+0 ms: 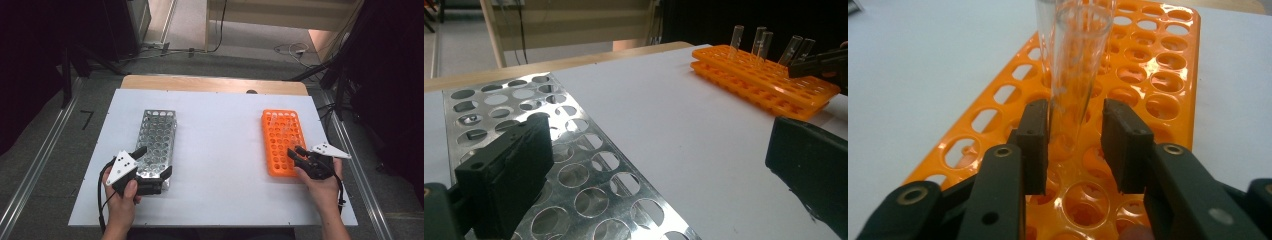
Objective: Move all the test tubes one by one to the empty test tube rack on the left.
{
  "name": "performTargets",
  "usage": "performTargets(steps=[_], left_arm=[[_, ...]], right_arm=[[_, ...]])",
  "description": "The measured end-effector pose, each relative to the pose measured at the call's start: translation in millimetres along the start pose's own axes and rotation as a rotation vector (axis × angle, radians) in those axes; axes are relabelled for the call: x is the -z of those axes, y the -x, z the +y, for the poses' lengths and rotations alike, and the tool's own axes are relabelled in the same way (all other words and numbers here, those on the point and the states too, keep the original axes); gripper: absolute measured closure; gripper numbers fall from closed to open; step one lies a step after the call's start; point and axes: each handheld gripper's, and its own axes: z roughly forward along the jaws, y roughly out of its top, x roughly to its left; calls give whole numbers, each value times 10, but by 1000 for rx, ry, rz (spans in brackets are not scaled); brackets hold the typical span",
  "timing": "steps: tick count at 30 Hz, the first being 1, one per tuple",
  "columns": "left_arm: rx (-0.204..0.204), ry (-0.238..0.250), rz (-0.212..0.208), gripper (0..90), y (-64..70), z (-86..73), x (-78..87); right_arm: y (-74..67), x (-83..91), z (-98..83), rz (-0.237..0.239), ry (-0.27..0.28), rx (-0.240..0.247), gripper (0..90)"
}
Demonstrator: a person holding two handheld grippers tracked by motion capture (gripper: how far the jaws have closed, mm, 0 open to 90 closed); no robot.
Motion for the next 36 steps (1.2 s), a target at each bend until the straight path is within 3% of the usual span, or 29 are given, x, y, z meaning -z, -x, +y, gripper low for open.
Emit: performTargets(steps=[3,5,12,24,32,34,36], left_arm=[[-1,-1,-1,0,1,0,-1],[2,2,-3,0,3,1,0],[-3,0,-2,0,5,6,2],[-2,12,-12,0,31,38,6],[-31,7,-34,0,124,120,-5],[-24,14,-62,0,153,148,-9],[-37,5,-79,0,220,178,-29]], right_arm=[[-15,-8,-1,-3,6,8,662],[-41,2,-2,5,13,13,736],[-36,62,34,16,39,-4,741],[-79,392,238,70,112,-17,743],[-475,416,371,203,105,56,743],[-533,404,380,216,100,69,743],[-708,365,400,254,87,106,744]])
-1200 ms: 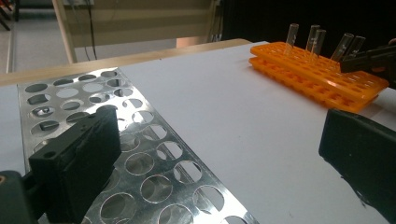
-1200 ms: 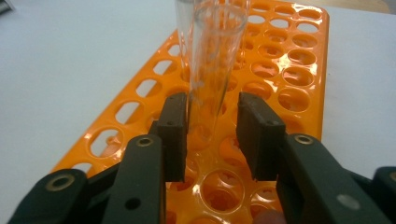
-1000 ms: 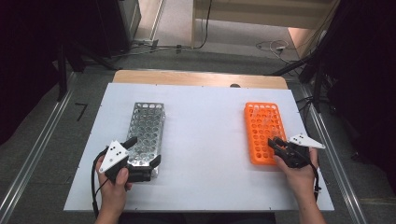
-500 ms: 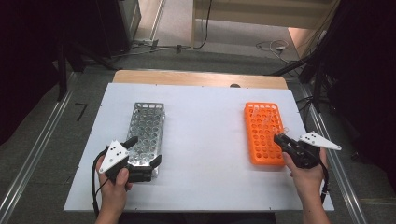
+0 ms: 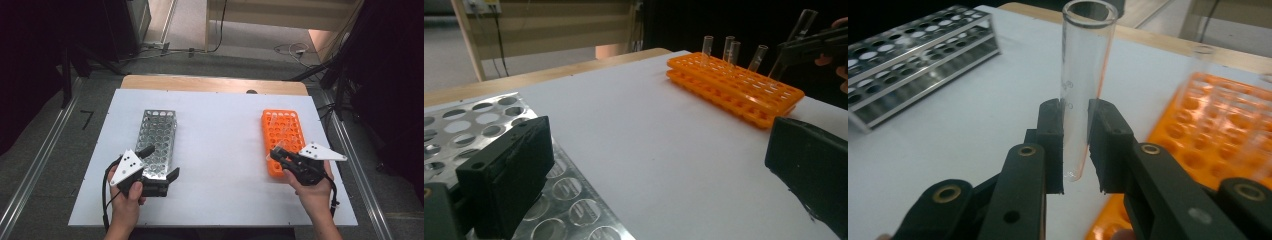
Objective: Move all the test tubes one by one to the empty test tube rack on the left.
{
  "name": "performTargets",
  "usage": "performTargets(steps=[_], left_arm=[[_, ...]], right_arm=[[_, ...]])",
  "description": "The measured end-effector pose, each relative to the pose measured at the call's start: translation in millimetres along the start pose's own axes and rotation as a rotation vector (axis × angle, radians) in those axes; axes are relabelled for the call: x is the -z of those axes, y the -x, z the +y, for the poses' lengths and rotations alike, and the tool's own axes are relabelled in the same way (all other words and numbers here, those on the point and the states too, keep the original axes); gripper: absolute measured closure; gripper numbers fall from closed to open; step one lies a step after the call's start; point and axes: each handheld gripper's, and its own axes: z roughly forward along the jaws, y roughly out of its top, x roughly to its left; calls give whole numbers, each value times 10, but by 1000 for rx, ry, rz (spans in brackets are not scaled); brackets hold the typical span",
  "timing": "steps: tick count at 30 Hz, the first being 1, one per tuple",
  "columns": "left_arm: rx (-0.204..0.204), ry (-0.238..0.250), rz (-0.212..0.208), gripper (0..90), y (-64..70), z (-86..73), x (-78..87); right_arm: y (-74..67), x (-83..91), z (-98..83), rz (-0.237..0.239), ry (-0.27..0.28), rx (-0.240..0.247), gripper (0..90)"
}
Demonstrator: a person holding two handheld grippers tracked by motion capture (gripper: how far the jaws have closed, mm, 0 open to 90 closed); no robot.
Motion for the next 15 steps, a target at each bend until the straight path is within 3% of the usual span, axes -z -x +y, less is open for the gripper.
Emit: performTargets(steps=[6,12,14,15], left_arm=[[9,-10,-24,0,83,37,-55],[2,-20,-63,0,211,128,-155],[1,-36,-84,0,237,159,-211],[-7,-42,-114,0,256,194,-264]], right_arm=[[-267,-139,39,70,-22,43,743],[-405,-254,72,115,-50,73,744],[-446,-291,89,132,-58,87,744],[-460,-309,98,143,-62,91,744]])
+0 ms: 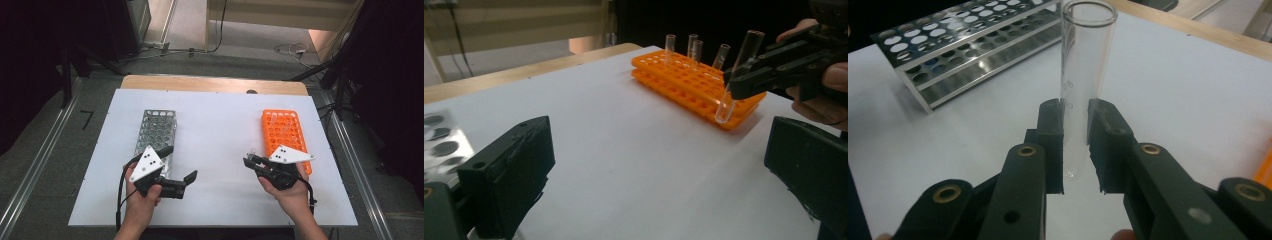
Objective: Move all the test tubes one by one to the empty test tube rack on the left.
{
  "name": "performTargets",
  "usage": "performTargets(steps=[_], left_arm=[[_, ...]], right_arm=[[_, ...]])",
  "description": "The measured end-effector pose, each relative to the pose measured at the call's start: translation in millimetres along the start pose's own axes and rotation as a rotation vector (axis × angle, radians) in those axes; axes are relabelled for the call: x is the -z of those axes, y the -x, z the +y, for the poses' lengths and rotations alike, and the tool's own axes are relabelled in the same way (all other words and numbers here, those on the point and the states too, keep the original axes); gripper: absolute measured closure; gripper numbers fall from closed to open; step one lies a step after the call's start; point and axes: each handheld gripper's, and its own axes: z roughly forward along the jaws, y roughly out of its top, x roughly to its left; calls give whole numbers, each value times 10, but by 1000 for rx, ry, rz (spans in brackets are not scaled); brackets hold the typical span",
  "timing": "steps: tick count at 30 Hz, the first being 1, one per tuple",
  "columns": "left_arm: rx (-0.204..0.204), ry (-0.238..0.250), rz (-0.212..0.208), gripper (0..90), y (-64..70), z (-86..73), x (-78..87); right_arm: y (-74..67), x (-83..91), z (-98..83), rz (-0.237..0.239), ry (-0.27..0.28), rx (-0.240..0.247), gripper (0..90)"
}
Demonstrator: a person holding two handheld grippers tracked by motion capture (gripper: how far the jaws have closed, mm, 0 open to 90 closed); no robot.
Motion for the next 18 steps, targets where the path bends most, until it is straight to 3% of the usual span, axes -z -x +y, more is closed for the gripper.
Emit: performTargets(steps=[5,8,9,18], left_arm=[[-11,-20,-48,0,22,71,-122],[12,-48,-98,8,-2,98,-230],[10,-72,-93,15,7,114,-301],[11,-111,-124,106,122,143,-422]], right_arm=[[-67,-105,53,37,-31,50,744],[-115,-150,70,58,-23,52,744],[-133,-164,69,63,-22,55,744],[-301,-319,14,106,-43,75,744]])
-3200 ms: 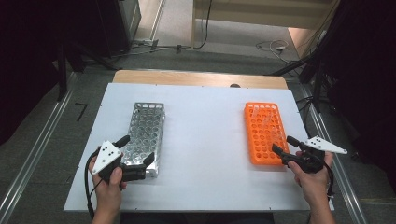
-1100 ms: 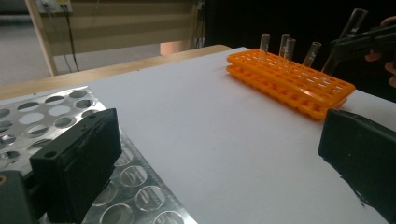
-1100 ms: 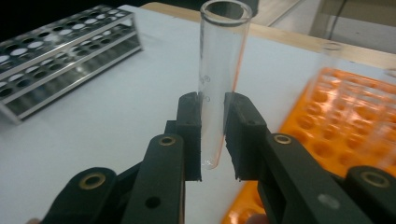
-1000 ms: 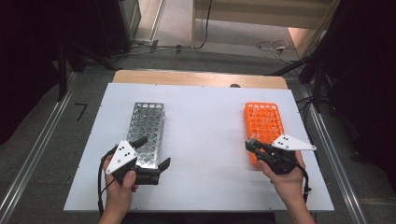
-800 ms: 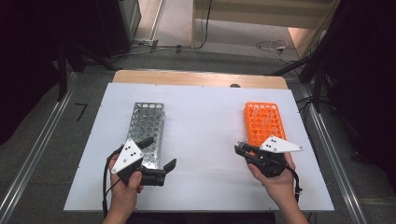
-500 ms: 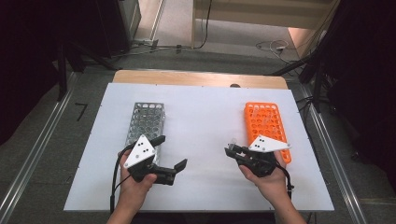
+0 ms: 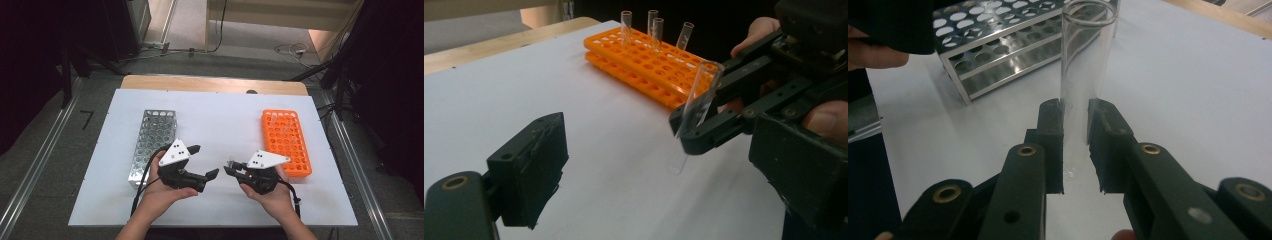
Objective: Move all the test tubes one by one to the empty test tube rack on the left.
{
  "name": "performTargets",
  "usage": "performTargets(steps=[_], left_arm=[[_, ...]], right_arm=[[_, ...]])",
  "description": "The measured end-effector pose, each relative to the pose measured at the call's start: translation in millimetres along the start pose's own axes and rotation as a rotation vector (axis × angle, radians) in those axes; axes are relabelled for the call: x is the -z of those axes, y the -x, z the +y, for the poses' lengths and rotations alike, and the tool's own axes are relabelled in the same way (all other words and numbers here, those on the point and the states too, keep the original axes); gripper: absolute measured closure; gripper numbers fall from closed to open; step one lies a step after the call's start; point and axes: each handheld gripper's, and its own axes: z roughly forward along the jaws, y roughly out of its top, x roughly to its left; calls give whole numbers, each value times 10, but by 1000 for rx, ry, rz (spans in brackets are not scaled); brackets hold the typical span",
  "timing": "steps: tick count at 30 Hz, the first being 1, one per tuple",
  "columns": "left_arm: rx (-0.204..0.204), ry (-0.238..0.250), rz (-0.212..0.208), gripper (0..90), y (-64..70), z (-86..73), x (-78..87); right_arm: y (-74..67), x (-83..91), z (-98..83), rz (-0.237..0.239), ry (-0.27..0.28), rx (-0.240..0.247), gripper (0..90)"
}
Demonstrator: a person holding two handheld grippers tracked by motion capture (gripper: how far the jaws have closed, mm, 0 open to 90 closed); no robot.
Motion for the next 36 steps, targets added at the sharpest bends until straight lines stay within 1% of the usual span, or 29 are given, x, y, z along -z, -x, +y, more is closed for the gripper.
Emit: performTargets(steps=[2,3,4,5,6,8,9,12,13,14,17,19,21,27,33,36], left_arm=[[14,0,-4,140,22,3,-13],[11,3,2,169,58,2,-30],[11,3,2,190,58,2,-30],[11,-2,-2,190,75,2,-41],[10,-4,0,243,93,0,-52],[-6,-5,-6,305,125,-3,-69],[-9,-7,-6,343,152,2,-85],[-14,-3,-8,467,169,8,-90],[-16,-10,-7,500,184,10,-100],[-16,-10,-7,526,184,10,-100],[-34,-20,-27,579,223,1,-126],[-42,-28,-29,617,241,-3,-137],[-45,-30,-25,636,254,-6,-147],[-40,-24,-15,680,262,-6,-156],[-41,-32,-19,723,269,-12,-173],[-42,-32,-12,736,267,-12,-175]], right_arm=[[-12,-19,-4,4,-4,7,744],[-40,-51,-8,8,-13,16,744],[-55,-63,-7,11,-14,17,744],[-55,-63,-7,11,-14,17,744],[-84,-79,-2,14,-19,25,744],[-111,-90,2,18,-21,36,744],[-124,-92,3,18,-23,39,744],[-147,-106,-1,25,-24,49,744],[-153,-110,-1,27,-28,52,744],[-163,-110,1,30,-29,51,744],[-190,-109,12,33,-33,56,744],[-195,-111,18,29,-28,68,744],[-204,-105,21,32,-29,65,744],[-238,-108,22,29,-32,86,744],[-236,-110,21,32,-35,80,744],[-233,-114,19,33,-36,77,744]])
